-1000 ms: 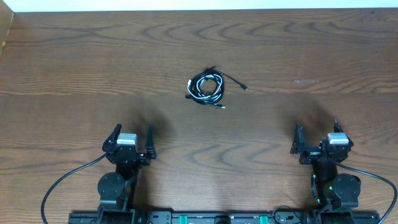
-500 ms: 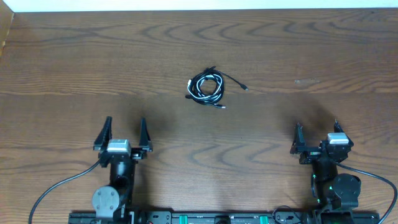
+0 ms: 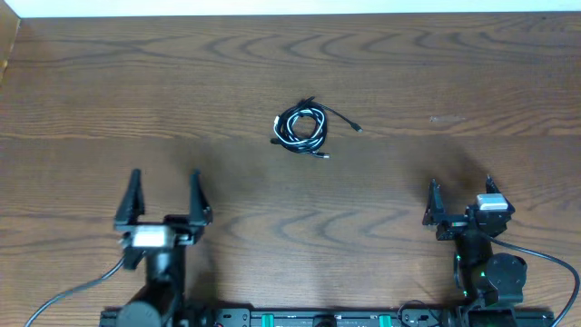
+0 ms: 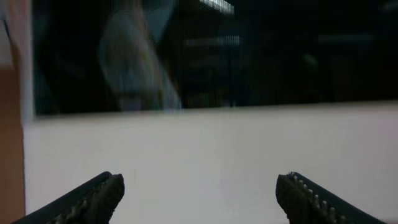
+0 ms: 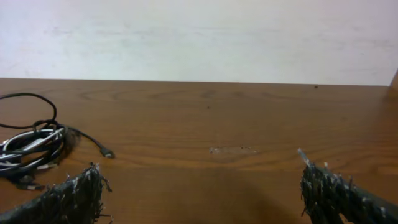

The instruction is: Untangle cables

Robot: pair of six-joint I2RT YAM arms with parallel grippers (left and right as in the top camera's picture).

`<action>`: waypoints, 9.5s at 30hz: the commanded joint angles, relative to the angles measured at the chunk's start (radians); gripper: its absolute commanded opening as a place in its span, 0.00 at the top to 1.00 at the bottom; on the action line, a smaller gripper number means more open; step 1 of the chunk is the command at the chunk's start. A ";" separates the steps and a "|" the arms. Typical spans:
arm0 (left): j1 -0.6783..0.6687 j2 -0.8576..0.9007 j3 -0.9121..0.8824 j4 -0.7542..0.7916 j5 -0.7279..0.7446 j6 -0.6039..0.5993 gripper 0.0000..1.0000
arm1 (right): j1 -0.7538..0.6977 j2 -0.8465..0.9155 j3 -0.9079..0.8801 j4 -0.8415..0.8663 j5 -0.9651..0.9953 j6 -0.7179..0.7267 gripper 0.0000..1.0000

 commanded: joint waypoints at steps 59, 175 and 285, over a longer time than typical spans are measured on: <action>-0.087 1.954 1.600 -1.334 0.521 -0.370 0.77 | -0.003 1.019 1.307 -0.759 -0.380 -0.079 0.04; -0.198 2.079 1.499 -1.139 0.361 -0.991 0.32 | -0.001 1.310 1.306 -0.849 -0.521 -0.003 0.13; -0.356 1.910 1.406 -1.238 0.270 0.050 0.55 | 0.318 2.043 1.306 -0.576 -0.546 0.265 0.99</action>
